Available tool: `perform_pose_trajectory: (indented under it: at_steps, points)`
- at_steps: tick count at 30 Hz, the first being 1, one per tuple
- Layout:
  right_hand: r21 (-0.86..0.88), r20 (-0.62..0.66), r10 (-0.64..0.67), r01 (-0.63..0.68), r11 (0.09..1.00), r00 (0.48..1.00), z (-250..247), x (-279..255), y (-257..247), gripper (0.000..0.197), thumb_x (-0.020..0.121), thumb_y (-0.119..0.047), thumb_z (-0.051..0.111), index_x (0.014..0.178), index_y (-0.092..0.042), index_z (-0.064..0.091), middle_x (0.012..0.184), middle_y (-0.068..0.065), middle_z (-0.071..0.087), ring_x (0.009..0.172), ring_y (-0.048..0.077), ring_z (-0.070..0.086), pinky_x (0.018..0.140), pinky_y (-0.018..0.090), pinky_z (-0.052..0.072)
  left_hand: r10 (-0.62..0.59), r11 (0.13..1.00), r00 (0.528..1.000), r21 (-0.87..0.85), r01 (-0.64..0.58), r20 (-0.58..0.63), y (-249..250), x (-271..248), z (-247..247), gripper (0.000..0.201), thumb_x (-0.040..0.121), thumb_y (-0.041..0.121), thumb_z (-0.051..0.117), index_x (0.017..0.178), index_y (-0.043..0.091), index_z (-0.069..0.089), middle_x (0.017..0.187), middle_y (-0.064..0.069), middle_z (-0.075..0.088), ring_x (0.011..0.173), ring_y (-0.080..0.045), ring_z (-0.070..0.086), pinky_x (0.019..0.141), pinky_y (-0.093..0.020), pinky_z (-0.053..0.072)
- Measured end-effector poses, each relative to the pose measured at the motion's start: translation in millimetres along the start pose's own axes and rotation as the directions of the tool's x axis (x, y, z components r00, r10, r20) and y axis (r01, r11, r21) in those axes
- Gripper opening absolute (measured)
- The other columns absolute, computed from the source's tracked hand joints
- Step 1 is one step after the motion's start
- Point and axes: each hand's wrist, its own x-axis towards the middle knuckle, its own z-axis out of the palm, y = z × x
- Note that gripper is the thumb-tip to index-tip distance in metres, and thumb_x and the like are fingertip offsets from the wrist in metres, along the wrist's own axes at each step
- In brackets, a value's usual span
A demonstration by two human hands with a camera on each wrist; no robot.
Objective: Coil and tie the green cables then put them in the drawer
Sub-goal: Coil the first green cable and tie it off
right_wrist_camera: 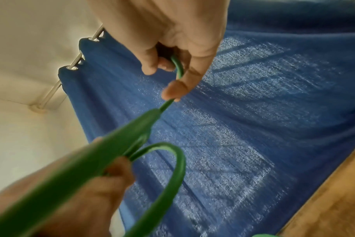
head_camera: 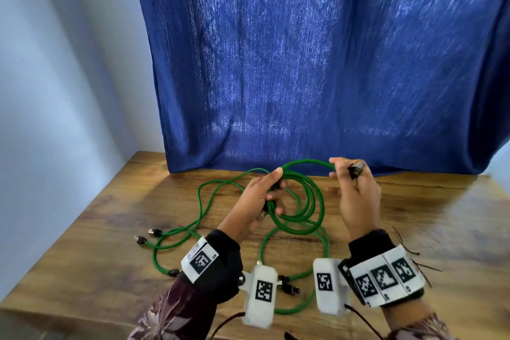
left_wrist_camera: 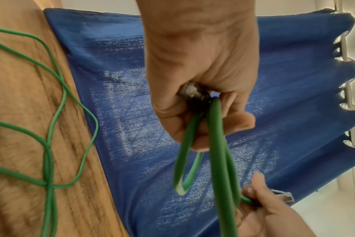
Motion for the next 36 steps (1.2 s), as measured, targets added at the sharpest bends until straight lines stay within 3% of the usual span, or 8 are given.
perform_pose_trajectory:
  at_steps: [4, 7, 13, 18, 22, 28, 33, 36]
  points:
    - [0.252, 0.026, 0.194, -0.194, 0.948, 0.981, -10.0, 19.8, 8.5, 0.018, 0.098, -0.014, 0.044, 0.082, -0.007, 0.050, 0.074, 0.001, 0.068, 0.048, 0.002, 0.055, 0.044, 0.018, 0.048, -0.067, 0.995, 0.993, 0.085, 0.059, 0.095, -3.2, -3.4, -3.0, 0.029, 0.094, 0.026, 0.047, 0.069, 0.011, 0.052, 0.037, 0.011, 0.026, 0.028, -0.007, 0.034, 0.045, -0.022, 0.042]
    - [0.620, 0.099, 0.365, -0.344, 0.705, 0.926, -20.3, 30.2, 4.7, 0.021, 0.099, -0.014, 0.040, 0.079, -0.011, 0.047, 0.059, 0.000, 0.068, 0.052, 0.007, 0.064, 0.055, 0.018, 0.055, -0.115, 0.984, 0.978, 0.153, 0.089, 0.175, -7.0, -3.8, -5.4, 0.025, 0.094, 0.019, 0.050, 0.072, 0.008, 0.052, 0.038, 0.011, 0.028, 0.028, -0.005, 0.035, 0.046, -0.021, 0.045]
    - [0.763, 0.011, 0.346, -0.232, 0.604, 0.938, -27.3, 37.6, 5.4, 0.025, 0.099, -0.015, 0.039, 0.076, -0.010, 0.049, 0.054, -0.003, 0.064, 0.055, 0.010, 0.066, 0.061, 0.023, 0.057, -0.149, 0.988, 0.951, 0.079, 0.133, 0.271, -6.8, -2.5, -4.4, 0.021, 0.093, 0.021, 0.049, 0.077, 0.006, 0.053, 0.040, 0.012, 0.032, 0.030, -0.004, 0.037, 0.048, -0.023, 0.050]
    - [0.588, 0.035, 0.170, -0.158, 0.793, 0.985, -19.5, 19.0, 20.0, 0.019, 0.094, -0.017, 0.048, 0.076, -0.012, 0.044, 0.060, -0.007, 0.062, 0.054, 0.008, 0.062, 0.059, 0.020, 0.054, -0.088, 0.968, 0.985, -0.222, 0.121, 0.151, 0.5, 1.3, 0.0, 0.028, 0.098, 0.024, 0.034, 0.077, 0.010, 0.046, 0.037, 0.009, 0.031, 0.030, -0.006, 0.038, 0.048, -0.024, 0.051]
    - [0.308, 0.175, -0.111, 0.052, 0.950, 0.978, -8.9, -11.2, 35.0, 0.010, 0.072, -0.010, 0.041, 0.079, -0.016, 0.043, 0.081, -0.001, 0.057, 0.065, 0.010, 0.053, 0.064, 0.021, 0.046, -0.055, 0.899, 0.998, -0.433, 0.068, 0.043, 1.1, 8.6, -5.2, 0.034, 0.100, 0.028, 0.030, 0.074, 0.011, 0.046, 0.037, 0.008, 0.036, 0.051, -0.017, 0.065, 0.057, -0.033, 0.059]
    - [-0.020, 0.302, -0.304, 0.325, 0.945, 0.903, -2.4, -33.9, 43.7, 0.018, 0.089, -0.029, 0.038, 0.099, -0.023, 0.052, 0.094, -0.014, 0.058, 0.085, -0.003, 0.055, 0.079, 0.008, 0.039, 0.003, 0.834, 0.997, -0.550, -0.046, -0.079, -0.5, 12.4, -7.6, 0.036, 0.100, 0.030, 0.032, 0.075, 0.009, 0.048, 0.047, 0.003, 0.051, 0.073, -0.027, 0.072, 0.071, -0.038, 0.058]
    - [-0.089, 0.279, -0.326, 0.362, 0.928, 0.903, -4.0, -37.6, 49.4, 0.022, 0.088, -0.034, 0.045, 0.109, -0.027, 0.046, 0.102, -0.001, 0.058, 0.096, 0.020, 0.057, 0.088, 0.030, 0.044, -0.001, 0.830, 0.992, -0.554, -0.071, -0.128, 1.3, 12.9, -7.3, 0.037, 0.099, 0.030, 0.036, 0.073, 0.008, 0.049, 0.065, -0.012, 0.069, 0.073, -0.028, 0.072, 0.067, -0.038, 0.059]
    - [-0.072, 0.245, -0.348, 0.375, 0.924, 0.905, -3.1, -39.7, 41.9, 0.022, 0.087, -0.034, 0.048, 0.107, -0.026, 0.045, 0.101, 0.004, 0.063, 0.093, 0.013, 0.061, 0.083, 0.016, 0.045, -0.006, 0.848, 0.989, -0.525, -0.073, -0.146, -1.4, 15.1, -6.3, 0.035, 0.099, 0.031, 0.036, 0.073, 0.010, 0.048, 0.072, -0.013, 0.072, 0.076, -0.024, 0.072, 0.068, -0.036, 0.060]
